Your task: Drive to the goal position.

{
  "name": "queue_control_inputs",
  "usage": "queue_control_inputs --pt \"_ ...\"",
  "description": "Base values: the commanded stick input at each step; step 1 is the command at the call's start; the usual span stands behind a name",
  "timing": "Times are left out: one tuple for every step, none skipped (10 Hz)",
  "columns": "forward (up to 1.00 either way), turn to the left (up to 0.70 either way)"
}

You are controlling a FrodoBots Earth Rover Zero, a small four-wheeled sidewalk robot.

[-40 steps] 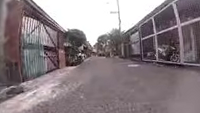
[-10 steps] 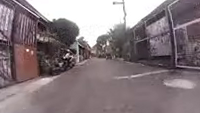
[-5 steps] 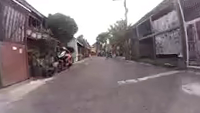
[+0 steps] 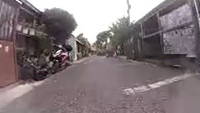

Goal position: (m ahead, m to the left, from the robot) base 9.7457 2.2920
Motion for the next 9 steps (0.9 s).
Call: queue_control_inputs --pt "1.00 0.00" --pt "1.00 0.00" --pt "1.00 0.00" --pt "1.00 0.00" --pt "1.00 0.00" --pt "1.00 0.00" --pt "1.00 0.00" --pt "1.00 0.00" --pt "1.00 0.00"
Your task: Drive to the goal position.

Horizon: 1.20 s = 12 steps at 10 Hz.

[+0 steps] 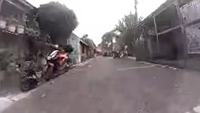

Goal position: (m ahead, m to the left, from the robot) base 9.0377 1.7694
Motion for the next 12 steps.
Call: queue_control_inputs --pt "1.00 0.00" --pt "1.00 0.00" --pt "1.00 0.00" --pt "1.00 0.00" --pt "1.00 0.00" --pt "1.00 0.00" --pt "1.00 0.00" --pt "1.00 0.00" --pt "1.00 0.00" --pt "1.00 0.00" --pt "1.00 0.00" --pt "1.00 0.00"
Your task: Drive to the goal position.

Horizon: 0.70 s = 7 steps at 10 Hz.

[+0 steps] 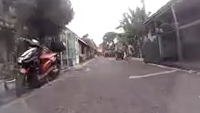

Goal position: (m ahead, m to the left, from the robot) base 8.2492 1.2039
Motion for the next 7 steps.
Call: queue_control_inputs --pt "1.00 0.00" --pt "1.00 0.00" --pt "1.00 0.00" --pt "1.00 0.00" --pt "1.00 0.00" --pt "1.00 0.00" --pt "1.00 0.00"
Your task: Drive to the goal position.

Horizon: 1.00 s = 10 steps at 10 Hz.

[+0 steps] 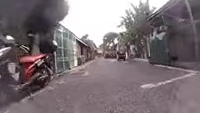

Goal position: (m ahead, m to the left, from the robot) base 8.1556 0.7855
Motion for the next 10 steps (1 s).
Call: queue_control_inputs --pt "1.00 0.00" --pt "1.00 0.00" --pt "1.00 0.00" --pt "1.00 0.00" --pt "1.00 0.00" --pt "1.00 0.00" --pt "1.00 0.00" --pt "1.00 0.00" --pt "1.00 0.00" --pt "1.00 0.00"
